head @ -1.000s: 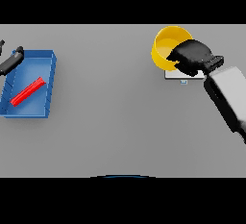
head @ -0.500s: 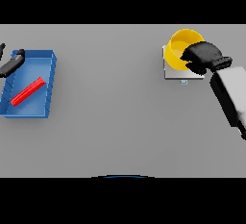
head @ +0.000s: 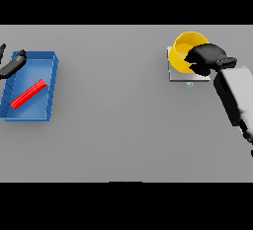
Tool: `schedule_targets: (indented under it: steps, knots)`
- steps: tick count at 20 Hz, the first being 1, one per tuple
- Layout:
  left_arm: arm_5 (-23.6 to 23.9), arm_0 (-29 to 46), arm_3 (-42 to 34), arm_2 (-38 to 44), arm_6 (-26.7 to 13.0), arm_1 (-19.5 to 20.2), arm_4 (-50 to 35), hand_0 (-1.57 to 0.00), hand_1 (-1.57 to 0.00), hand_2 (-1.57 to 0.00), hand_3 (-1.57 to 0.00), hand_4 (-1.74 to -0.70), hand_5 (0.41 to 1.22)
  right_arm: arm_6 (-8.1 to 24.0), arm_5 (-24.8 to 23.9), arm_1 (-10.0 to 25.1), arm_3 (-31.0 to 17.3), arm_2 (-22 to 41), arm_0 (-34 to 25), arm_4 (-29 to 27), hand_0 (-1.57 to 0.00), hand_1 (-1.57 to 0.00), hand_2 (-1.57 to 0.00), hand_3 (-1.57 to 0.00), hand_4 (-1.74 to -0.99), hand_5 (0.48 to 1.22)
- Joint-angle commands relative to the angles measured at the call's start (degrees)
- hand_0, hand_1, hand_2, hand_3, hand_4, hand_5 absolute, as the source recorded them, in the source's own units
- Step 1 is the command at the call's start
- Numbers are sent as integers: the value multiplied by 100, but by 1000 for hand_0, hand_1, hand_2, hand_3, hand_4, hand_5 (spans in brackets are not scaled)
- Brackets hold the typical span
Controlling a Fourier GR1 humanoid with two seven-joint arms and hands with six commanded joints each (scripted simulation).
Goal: Pick up the red beaker and tilt it to pour out 1 green nut into yellow bowl. Pick up the yellow bowl and place it on the metallic measuring scale.
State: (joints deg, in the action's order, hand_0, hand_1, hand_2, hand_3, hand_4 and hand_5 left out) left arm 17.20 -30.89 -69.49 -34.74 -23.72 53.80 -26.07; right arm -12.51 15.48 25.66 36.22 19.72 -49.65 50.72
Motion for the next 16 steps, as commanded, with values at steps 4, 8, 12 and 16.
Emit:
schedule_targets:
  steps: [4, 8, 12, 16]
  knots:
    - [-42, 19, 75, 4, 91, -63, -15, 1, 1, 1, 1, -732, 729, -34, 233, 85, 34, -76, 80, -121, -577, -828, -913, -742, -1588, 1016]
    - [-41, 82, 57, 18, 137, -20, -23, 1, 1, 1, 1, -724, 708, -106, 277, 98, -37, 39, 23, -13, -236, -380, -519, -525, -1501, 877]
    - [-17, 13, 40, 35, 48, -45, -46, 1, 1, 1, 1, -722, 699, -188, 329, 140, -17, 118, 90, 36, -96, -155, -251, -378, -1442, 814]
    - [-81, 1, 98, 56, 68, -22, -60, 1, 1, 1, 1, -720, 693, -27, 405, 153, 2, 81, 162, 4, -39, -63, -103, -272, -1410, 759]
